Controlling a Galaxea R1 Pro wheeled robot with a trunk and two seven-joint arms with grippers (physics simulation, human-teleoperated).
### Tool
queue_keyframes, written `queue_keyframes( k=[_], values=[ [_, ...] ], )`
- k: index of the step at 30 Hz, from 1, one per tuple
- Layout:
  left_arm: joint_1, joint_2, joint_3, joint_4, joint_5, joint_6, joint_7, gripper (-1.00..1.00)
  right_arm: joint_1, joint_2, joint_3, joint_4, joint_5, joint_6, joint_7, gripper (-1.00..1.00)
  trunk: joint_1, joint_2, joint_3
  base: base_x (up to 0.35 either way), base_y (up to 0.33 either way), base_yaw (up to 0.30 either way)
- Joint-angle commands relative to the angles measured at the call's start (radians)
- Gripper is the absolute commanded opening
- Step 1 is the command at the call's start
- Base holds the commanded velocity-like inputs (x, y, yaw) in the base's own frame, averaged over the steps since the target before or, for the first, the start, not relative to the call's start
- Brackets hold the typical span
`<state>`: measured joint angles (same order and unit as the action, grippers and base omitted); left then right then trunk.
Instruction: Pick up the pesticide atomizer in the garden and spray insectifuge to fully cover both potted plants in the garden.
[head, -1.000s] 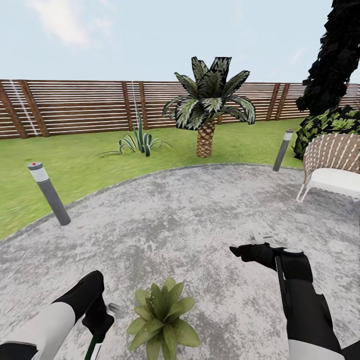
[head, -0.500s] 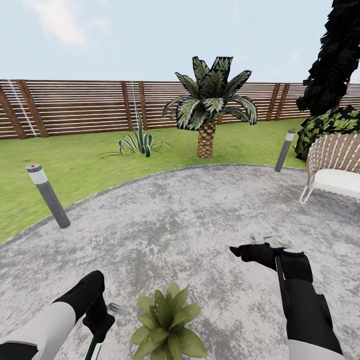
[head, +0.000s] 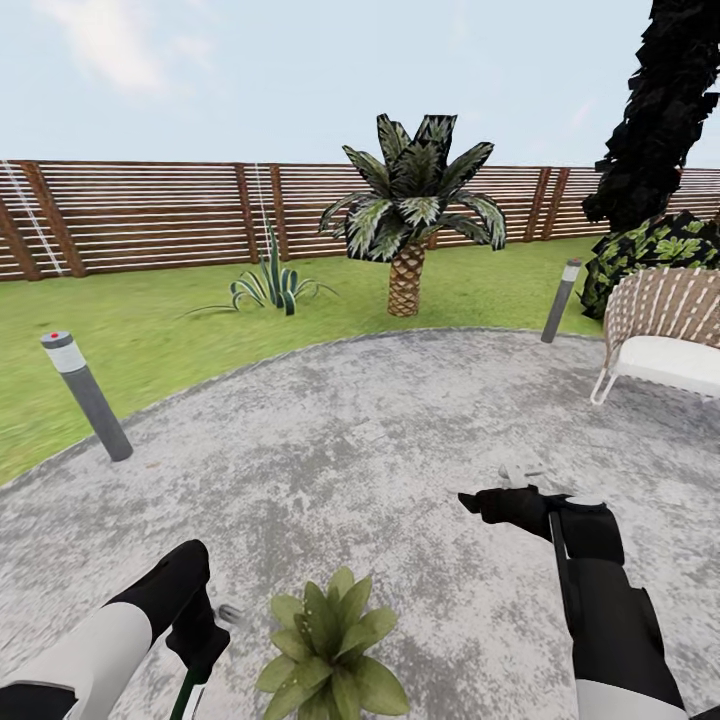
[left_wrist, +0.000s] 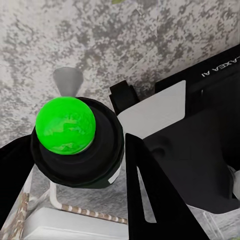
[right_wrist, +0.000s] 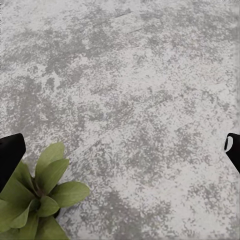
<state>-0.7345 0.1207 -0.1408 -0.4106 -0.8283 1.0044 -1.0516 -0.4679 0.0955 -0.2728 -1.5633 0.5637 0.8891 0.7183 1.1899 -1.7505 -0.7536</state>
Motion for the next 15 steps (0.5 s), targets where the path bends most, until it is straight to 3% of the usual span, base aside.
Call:
queue_keyframes(
  k=[1,15],
  values=[
    [0.000,0.001,-0.003,-0.002,-0.008,0.005,-0.010,-1.00,-0.001,0.001,-0.001,-0.002,0.010,0.002,0.010,1.00,0.000,0.000,-0.001,0.000,0.000,-0.013],
    [0.018,0.006,-0.004,-0.002,-0.009,0.003,-0.008,-1.00,-0.001,-0.022,-0.003,-0.002,0.010,0.002,0.010,1.00,0.000,0.000,-0.001,0.000,0.000,-0.002]
  ],
)
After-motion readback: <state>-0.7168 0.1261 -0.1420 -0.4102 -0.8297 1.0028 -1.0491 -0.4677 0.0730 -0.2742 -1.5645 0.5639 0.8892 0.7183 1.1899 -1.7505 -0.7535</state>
